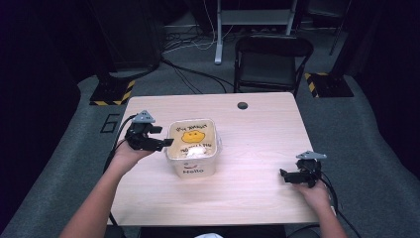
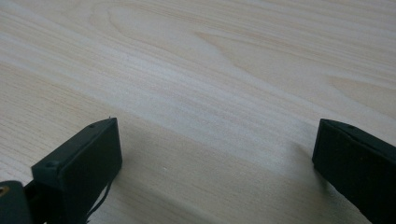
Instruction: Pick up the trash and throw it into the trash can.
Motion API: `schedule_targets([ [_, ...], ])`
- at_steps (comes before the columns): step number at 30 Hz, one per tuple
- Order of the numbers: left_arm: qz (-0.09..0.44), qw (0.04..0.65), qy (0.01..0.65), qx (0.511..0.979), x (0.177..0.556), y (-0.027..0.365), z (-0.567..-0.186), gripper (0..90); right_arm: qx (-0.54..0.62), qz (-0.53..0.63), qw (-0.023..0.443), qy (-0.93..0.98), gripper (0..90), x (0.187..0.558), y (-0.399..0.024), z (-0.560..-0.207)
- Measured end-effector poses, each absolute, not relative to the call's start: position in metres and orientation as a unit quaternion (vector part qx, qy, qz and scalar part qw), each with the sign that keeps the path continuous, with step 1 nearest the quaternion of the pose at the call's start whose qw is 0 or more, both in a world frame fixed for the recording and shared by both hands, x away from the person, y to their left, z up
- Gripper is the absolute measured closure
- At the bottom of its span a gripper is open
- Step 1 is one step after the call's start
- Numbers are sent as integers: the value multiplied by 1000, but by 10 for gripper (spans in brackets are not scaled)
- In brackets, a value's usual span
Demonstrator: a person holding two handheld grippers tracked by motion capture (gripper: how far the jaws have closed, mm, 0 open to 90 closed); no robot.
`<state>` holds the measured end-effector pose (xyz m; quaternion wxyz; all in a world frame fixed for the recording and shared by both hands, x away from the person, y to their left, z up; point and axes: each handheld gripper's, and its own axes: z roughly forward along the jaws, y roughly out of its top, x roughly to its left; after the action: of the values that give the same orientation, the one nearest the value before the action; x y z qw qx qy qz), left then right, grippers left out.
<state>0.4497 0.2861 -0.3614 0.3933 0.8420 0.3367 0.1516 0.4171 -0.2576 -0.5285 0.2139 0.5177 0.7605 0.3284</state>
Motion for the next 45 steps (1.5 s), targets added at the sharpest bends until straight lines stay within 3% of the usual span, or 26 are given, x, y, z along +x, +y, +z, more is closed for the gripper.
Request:
schedule_targets([
  [19,155,399,373,823,430,336,-392,307,516,328,214,762,8,417,-258,-528],
  [45,156,394,405,810,409,352,-470,302,516,328,213,762,8,417,-258,-528],
])
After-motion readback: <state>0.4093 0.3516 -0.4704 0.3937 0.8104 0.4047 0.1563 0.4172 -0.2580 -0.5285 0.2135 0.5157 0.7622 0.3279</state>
